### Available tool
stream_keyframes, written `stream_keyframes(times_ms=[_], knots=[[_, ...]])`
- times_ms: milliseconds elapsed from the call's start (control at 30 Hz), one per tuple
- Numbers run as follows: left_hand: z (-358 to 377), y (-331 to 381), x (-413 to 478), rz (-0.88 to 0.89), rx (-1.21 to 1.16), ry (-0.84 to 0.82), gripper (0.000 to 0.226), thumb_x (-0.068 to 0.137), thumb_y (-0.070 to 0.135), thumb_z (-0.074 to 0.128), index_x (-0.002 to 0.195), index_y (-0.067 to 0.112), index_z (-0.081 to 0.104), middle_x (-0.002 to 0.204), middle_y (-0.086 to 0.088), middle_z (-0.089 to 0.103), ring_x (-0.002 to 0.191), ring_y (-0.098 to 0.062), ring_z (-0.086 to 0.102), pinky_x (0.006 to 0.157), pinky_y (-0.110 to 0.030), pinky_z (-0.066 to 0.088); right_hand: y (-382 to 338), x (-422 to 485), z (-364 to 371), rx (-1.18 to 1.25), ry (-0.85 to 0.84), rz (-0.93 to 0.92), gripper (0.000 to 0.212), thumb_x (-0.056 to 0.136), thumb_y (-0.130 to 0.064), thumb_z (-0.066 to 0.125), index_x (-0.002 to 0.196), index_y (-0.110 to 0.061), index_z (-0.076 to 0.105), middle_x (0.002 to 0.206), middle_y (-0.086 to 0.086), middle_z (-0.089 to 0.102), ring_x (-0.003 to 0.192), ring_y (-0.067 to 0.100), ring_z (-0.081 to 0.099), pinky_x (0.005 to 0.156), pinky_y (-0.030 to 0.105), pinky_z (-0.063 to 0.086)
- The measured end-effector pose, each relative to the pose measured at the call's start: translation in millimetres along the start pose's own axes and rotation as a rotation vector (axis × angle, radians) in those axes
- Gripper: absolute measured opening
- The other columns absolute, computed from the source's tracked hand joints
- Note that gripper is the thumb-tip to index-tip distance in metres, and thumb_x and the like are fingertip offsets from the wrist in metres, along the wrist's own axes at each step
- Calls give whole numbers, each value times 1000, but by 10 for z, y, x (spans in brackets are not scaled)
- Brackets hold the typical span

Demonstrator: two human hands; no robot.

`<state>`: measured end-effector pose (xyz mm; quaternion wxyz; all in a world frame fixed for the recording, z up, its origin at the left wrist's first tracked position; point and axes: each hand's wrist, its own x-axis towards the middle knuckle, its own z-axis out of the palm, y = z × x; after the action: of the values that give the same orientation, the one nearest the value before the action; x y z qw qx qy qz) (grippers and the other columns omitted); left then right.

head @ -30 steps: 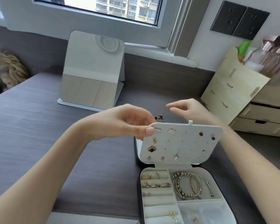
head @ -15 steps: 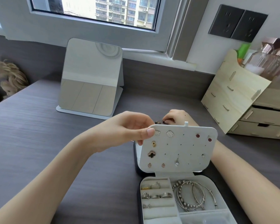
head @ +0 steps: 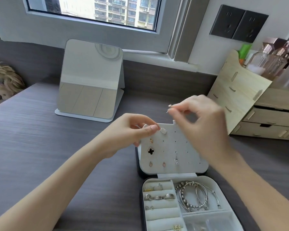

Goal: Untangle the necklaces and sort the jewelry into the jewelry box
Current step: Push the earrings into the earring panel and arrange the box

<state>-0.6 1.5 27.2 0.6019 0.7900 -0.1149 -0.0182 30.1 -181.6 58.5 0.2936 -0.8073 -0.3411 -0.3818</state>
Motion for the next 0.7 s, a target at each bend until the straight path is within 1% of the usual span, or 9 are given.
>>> stream_keyframes(times_ms=[33,100,233,333,433,533,600,667,700], knots=[[5,8,-7,-5,-33,-13,14,82,34,64,86,25,74,78,-2,61,59,-13,44,60,-26,44,-22,-54,82,-64,-7,-84,15,83,-22,64,72,-13,70,72,-2,68,68,19,60,66,32,44],[12,21,-14,-16,-84,-19,21,77,39,62,84,23,74,80,-4,58,66,-15,42,56,-22,40,-15,-143,212,-148,-20,-167,19,83,-24,63,70,-11,69,70,0,67,66,21,58,65,32,39],[35,6,6,-11,-54,32,19,90,29,56,83,18,70,80,-10,55,70,-21,38,50,-23,32,-18,-243,291,-152,34,-170,14,80,-19,70,71,-8,69,70,2,66,65,21,56,63,34,42],[48,-5,8,-1,-52,52,20,93,27,54,83,18,69,76,-6,52,67,-20,35,51,-23,30,-39,-260,296,-100,49,-176,10,80,-15,70,76,-6,71,73,3,67,69,19,55,63,35,46],[59,5,-2,10,-69,49,20,93,28,53,82,21,68,73,-2,52,63,-14,36,50,-22,30,-58,-265,286,-68,30,-174,7,81,-12,69,79,-6,72,76,3,68,73,16,55,64,34,47],[63,27,-13,18,-82,34,21,93,28,53,77,24,67,72,1,52,61,-11,36,51,-22,29,-61,-247,243,3,-16,-119,7,81,-13,69,80,-7,72,78,2,68,74,17,58,67,33,48],[60,33,-17,27,-75,35,24,95,27,51,77,21,66,70,3,51,65,-15,35,53,-25,29,-68,-215,184,103,-95,1,9,81,-18,69,86,-11,72,81,-3,67,77,15,59,71,28,48],[63,32,-19,82,-39,40,26,96,28,50,76,19,64,68,4,51,62,-14,35,55,-25,29,-73,-169,130,170,-190,98,22,82,-31,66,98,-16,70,86,-7,66,80,10,58,73,19,44],[68,31,-20,113,-17,43,26,95,29,49,76,19,64,64,8,50,58,-11,35,54,-22,29,-75,-151,114,169,-223,99,28,83,-36,63,104,-18,69,89,-9,66,81,10,57,74,17,43]])
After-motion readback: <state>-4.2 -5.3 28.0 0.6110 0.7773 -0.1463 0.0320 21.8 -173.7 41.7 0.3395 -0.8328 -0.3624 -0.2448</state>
